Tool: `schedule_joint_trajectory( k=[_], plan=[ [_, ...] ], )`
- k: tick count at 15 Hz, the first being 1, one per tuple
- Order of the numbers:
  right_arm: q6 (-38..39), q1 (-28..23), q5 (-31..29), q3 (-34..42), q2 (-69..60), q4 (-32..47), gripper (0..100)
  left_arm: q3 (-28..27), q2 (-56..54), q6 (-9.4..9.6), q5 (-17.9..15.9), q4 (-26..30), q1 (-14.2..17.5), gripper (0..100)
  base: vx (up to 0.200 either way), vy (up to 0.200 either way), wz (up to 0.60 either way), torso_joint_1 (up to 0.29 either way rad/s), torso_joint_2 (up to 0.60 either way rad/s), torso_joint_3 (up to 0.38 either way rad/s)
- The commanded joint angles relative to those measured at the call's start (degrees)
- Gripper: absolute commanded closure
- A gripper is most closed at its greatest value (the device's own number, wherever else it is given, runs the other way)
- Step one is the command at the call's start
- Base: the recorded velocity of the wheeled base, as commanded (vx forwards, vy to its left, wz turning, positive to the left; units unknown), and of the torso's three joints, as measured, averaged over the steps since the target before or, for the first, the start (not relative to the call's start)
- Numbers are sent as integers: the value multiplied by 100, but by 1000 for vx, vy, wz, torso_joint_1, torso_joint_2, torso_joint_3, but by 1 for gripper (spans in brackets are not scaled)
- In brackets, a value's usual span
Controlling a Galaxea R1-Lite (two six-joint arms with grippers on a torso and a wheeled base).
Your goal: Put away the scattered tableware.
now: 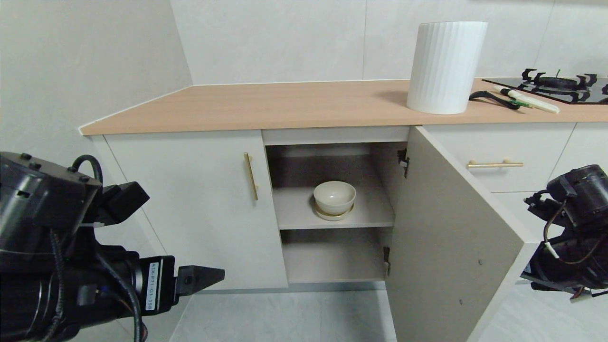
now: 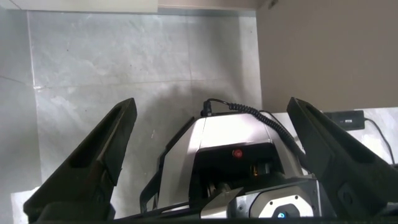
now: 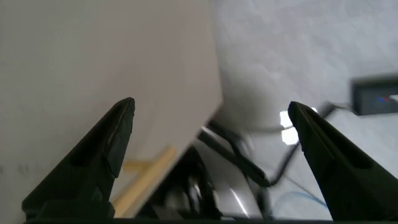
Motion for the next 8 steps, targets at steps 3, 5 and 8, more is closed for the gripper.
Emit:
schedule_joint_trajectory(
  k=[3, 5, 8],
  plan=[
    [207, 307, -3, 336, 256, -706, 0, 0, -1, -10, 11, 0, 5, 0, 0, 0, 0, 0, 0, 0],
    [374, 324, 15, 344, 291, -856, 0, 0, -1, -10, 11, 0, 5, 0, 0, 0, 0, 0, 0, 0],
    [506, 333, 15, 371, 335, -1075, 0, 0, -1, -10, 11, 0, 5, 0, -133, 0, 0, 0, 0, 2]
  ],
)
